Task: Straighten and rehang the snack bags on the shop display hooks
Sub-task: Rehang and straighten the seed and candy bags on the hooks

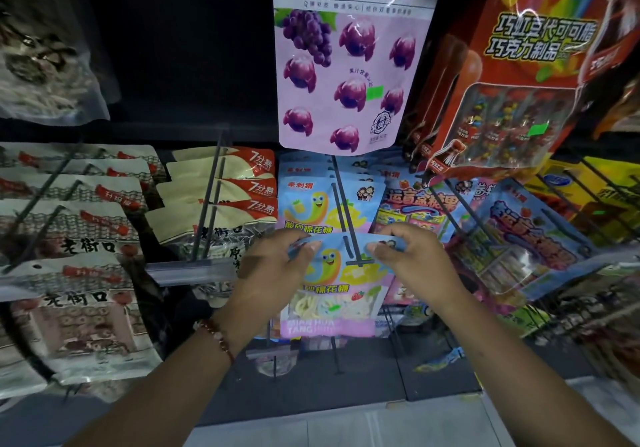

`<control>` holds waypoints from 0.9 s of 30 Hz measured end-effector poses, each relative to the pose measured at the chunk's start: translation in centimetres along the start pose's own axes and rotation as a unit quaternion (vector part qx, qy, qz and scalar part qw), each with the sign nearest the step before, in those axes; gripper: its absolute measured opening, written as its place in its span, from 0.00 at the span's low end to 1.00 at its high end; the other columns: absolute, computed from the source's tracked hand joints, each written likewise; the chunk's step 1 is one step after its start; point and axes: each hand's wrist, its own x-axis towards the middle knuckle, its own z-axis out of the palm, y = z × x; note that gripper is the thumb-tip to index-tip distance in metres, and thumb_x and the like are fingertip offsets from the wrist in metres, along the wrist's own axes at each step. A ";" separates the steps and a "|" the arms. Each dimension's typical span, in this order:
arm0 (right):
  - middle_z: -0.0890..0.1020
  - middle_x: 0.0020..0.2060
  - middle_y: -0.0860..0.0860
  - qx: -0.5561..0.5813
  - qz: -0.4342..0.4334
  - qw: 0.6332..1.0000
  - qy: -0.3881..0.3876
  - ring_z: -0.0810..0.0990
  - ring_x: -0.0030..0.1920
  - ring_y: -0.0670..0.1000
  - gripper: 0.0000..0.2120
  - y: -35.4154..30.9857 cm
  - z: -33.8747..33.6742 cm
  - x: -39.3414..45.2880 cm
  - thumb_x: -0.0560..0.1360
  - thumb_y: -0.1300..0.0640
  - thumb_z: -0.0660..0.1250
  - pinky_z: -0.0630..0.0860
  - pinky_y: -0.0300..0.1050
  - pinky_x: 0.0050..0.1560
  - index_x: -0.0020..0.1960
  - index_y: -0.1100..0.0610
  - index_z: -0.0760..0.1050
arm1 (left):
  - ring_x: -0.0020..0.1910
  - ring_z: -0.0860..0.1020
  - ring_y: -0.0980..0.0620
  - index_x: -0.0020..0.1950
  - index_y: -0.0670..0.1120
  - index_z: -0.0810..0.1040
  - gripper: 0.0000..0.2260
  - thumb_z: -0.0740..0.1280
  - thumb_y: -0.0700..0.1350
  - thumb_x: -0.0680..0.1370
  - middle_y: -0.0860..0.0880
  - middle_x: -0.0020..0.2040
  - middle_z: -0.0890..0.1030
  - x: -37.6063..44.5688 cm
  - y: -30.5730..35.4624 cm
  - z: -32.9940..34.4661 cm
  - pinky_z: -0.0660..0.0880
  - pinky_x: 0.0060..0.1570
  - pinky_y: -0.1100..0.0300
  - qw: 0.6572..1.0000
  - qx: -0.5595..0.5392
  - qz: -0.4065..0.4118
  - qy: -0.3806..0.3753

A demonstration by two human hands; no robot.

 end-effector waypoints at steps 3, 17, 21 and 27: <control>0.81 0.47 0.46 -0.012 -0.008 1.000 0.007 0.80 0.48 0.46 0.05 -0.1 0.1 1.5 0.76 0.53 0.70 0.71 0.42 0.49 0.48 0.54 0.80 | 0.59 0.78 0.44 0.64 0.47 0.79 0.14 0.65 0.51 0.81 0.46 0.63 0.80 1.2 0.6 0.0 0.75 0.59 0.47 0.999 0.043 0.001 0.009; 0.72 0.62 0.49 -0.152 -0.073 0.983 0.074 0.72 0.60 0.50 0.20 0.5 1.2 2.1 0.77 0.57 0.67 0.72 0.48 0.60 0.68 0.55 0.71 | 0.62 0.70 0.43 0.67 0.47 0.76 0.19 0.69 0.38 0.76 0.43 0.65 0.73 0.5 -0.8 0.5 0.69 0.60 0.49 0.933 0.229 0.243 0.136; 0.62 0.74 0.49 -0.189 -0.064 0.976 0.084 0.62 0.73 0.50 0.32 1.3 0.9 0.0 0.77 0.55 0.68 0.62 0.48 0.71 0.76 0.51 0.59 | 0.60 0.72 0.39 0.63 0.49 0.79 0.17 0.69 0.42 0.75 0.41 0.64 0.74 -2.1 -2.2 1.0 0.66 0.59 0.45 0.890 0.322 0.288 0.147; 0.50 0.79 0.49 -0.248 -0.040 0.968 0.030 0.48 0.79 0.54 0.36 4.1 1.3 -4.2 0.78 0.49 0.66 0.54 0.55 0.76 0.79 0.50 0.51 | 0.78 0.54 0.34 0.77 0.46 0.65 0.29 0.62 0.51 0.77 0.37 0.78 0.58 -5.3 -4.6 4.4 0.55 0.72 0.38 0.883 0.400 0.245 0.021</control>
